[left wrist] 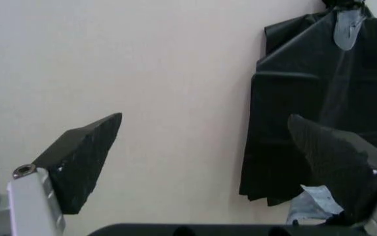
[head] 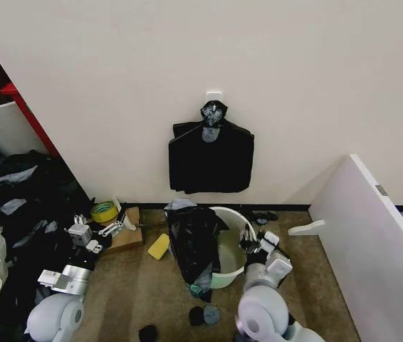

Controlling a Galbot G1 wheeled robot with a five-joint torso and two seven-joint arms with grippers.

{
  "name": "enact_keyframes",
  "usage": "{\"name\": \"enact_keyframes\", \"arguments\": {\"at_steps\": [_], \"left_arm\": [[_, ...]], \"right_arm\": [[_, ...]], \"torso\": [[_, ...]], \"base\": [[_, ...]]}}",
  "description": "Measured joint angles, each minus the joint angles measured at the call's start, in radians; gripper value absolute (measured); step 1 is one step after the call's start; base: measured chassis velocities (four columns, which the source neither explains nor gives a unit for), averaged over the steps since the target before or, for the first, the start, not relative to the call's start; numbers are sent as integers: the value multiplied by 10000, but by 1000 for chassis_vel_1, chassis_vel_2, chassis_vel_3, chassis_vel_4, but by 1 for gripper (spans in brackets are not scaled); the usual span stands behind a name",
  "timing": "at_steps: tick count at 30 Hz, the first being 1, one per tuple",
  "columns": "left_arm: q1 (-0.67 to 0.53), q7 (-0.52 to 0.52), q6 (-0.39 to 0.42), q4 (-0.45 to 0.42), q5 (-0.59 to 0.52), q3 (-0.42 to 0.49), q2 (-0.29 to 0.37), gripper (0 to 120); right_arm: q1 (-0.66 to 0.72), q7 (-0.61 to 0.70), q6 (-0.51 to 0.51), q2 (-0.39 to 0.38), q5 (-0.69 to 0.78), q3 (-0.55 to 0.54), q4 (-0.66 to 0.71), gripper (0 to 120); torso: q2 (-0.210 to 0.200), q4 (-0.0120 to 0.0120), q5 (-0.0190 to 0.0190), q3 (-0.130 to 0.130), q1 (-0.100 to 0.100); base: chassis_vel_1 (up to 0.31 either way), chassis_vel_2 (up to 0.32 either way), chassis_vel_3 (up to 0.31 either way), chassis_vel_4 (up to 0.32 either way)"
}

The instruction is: Place the garbage bag over the trash bin.

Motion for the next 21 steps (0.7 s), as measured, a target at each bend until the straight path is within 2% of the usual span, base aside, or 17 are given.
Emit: {"name": "enact_keyframes", "arguments": {"at_steps": [3,4,10,14,18,19,21], "left_arm": [[22,-16,0,-34,35,7,-5,100],[22,-16,0,-34,35,7,-5,100],[118,-46,3,-104,92,-45,3,100],[170,-73,2,-138,118,-83,5,100],[302,-303,28,-310,223,-18,-10,100],[302,-303,28,-310,223,-18,-10,100],[450,-619,209,-573,313,230,-24,100]], "right_arm": [[366,-913,-1359,-681,-128,-255,162,74],[366,-913,-1359,-681,-128,-255,162,74],[1005,-2171,-3560,-1241,795,-331,386,98],[1269,-2182,-4029,-1111,426,-419,258,97],[1378,-1993,-4276,-982,373,-493,78,81],[1378,-1993,-4276,-982,373,-493,78,81],[1374,-1972,-4277,-942,366,-499,26,71]], "torso": [[0,1,1,1,0],[0,1,1,1,0],[0,1,1,1,0],[0,1,2,1,0],[0,1,1,1,0],[0,1,1,1,0],[0,1,1,0,0]], "base": [[0,0,0,0],[0,0,0,0],[0,0,0,0],[0,0,0,0],[0,0,0,0],[0,0,0,0],[0,0,0,0]]}}
